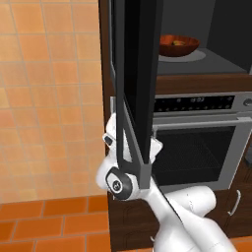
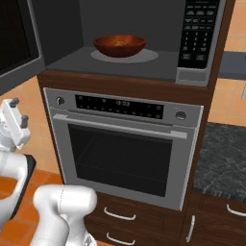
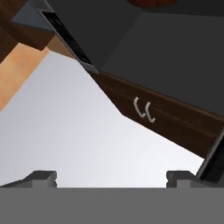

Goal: Pick the bell pepper from the sink and place it in the bowl. Then pick the bowl and place it in the microwave. Then close the microwave door and press the start button.

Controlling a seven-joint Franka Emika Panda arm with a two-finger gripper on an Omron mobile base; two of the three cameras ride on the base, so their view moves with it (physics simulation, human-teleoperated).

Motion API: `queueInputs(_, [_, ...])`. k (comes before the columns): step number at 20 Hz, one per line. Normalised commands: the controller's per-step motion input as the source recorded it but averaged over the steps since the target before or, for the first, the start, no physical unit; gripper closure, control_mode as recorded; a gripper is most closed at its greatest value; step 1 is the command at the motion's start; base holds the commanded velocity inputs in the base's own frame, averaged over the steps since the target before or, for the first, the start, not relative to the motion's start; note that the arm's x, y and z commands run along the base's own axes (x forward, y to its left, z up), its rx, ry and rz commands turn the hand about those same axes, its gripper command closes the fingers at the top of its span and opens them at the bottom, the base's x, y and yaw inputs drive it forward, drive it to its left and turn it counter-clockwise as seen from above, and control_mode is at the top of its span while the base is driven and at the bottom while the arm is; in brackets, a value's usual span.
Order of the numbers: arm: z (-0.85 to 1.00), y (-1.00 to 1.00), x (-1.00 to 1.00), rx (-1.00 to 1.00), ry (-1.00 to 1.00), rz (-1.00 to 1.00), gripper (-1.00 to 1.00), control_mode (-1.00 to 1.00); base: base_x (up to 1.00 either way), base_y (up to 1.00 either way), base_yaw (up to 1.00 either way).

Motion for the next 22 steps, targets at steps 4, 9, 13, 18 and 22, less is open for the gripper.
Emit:
queueInputs(4, [0.0,0.79,0.0,0.0,0.0,0.06,-1.0,-1.0,0.0,0.0,0.0])
queueInputs(9, [0.04,0.65,-0.02,0.0,-0.01,0.04,-1.0,-1.0,0.0,0.0,0.0])
queueInputs(13, [0.36,0.09,-0.34,0.07,-0.11,0.02,-1.0,-1.0,0.0,0.0,0.0])
queueInputs(18, [0.61,0.0,-0.36,0.12,-0.09,0.0,-1.0,-1.0,0.0,0.0,0.0])
queueInputs(22, [0.46,0.0,-0.49,0.1,-0.12,0.0,-1.0,-1.0,0.0,0.0,0.0])
